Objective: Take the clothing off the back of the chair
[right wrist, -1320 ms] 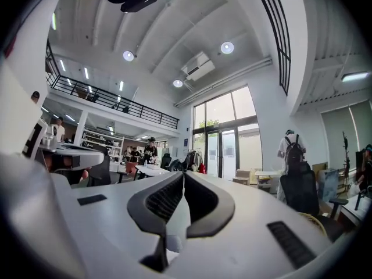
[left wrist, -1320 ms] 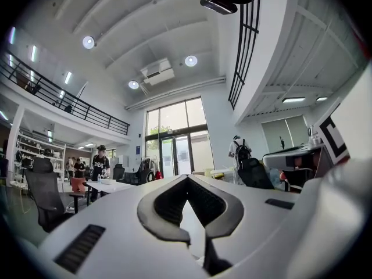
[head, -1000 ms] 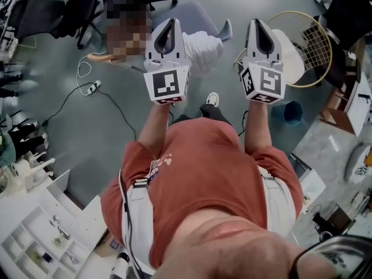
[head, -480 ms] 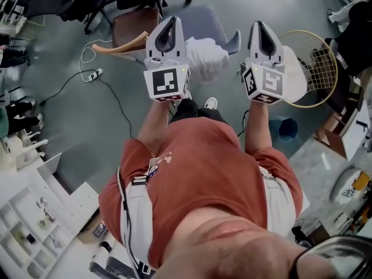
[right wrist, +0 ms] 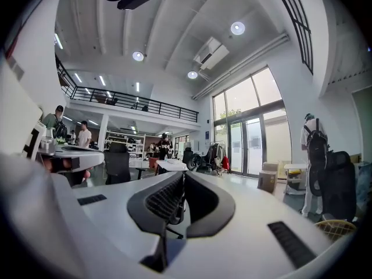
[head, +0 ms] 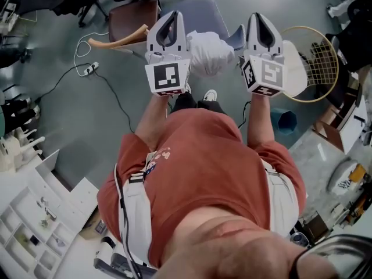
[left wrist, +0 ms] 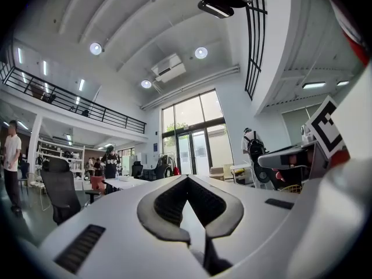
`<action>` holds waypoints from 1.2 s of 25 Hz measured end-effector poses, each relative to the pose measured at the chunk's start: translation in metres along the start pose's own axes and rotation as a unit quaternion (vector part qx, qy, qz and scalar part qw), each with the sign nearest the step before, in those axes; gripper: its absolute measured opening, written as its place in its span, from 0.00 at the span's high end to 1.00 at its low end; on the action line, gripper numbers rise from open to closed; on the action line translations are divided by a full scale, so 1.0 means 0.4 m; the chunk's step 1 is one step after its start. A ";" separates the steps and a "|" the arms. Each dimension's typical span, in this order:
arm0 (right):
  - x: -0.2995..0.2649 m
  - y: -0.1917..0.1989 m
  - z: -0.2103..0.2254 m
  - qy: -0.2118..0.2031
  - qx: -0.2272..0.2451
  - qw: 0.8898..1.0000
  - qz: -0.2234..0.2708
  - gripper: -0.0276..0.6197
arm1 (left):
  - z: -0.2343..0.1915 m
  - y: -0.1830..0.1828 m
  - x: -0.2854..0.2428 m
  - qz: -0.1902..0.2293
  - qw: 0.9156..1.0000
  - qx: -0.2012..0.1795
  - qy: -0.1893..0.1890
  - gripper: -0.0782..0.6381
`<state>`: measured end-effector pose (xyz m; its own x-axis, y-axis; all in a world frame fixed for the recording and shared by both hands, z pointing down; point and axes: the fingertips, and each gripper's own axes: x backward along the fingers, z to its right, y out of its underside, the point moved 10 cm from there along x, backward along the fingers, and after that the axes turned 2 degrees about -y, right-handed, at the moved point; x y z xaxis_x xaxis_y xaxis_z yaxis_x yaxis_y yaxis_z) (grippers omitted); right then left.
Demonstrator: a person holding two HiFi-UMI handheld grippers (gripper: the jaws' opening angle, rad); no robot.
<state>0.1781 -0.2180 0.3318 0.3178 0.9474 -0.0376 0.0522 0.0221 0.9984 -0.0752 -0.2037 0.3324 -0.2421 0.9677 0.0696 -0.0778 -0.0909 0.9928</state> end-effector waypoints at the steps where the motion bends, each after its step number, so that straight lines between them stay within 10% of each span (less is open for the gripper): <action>1: -0.005 0.006 -0.007 -0.002 0.001 1.000 -0.005 0.92 | -0.005 0.007 0.000 -0.001 1.000 0.000 0.001 0.87; 20: 0.014 0.328 -0.095 -0.067 -0.013 0.979 -0.193 0.90 | 0.017 0.210 0.048 -0.046 0.998 0.009 0.049 0.87; 30: 0.027 0.470 -0.147 -0.176 -0.009 0.932 -0.317 0.46 | 0.047 0.283 0.091 -0.082 0.995 0.011 0.059 0.87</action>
<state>0.1357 -0.1848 0.5217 0.5202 0.5786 -0.6283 0.3196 0.5503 0.7714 -0.0749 -0.1742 0.4492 -0.3401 0.9345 -0.1051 -0.1044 0.0735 0.9918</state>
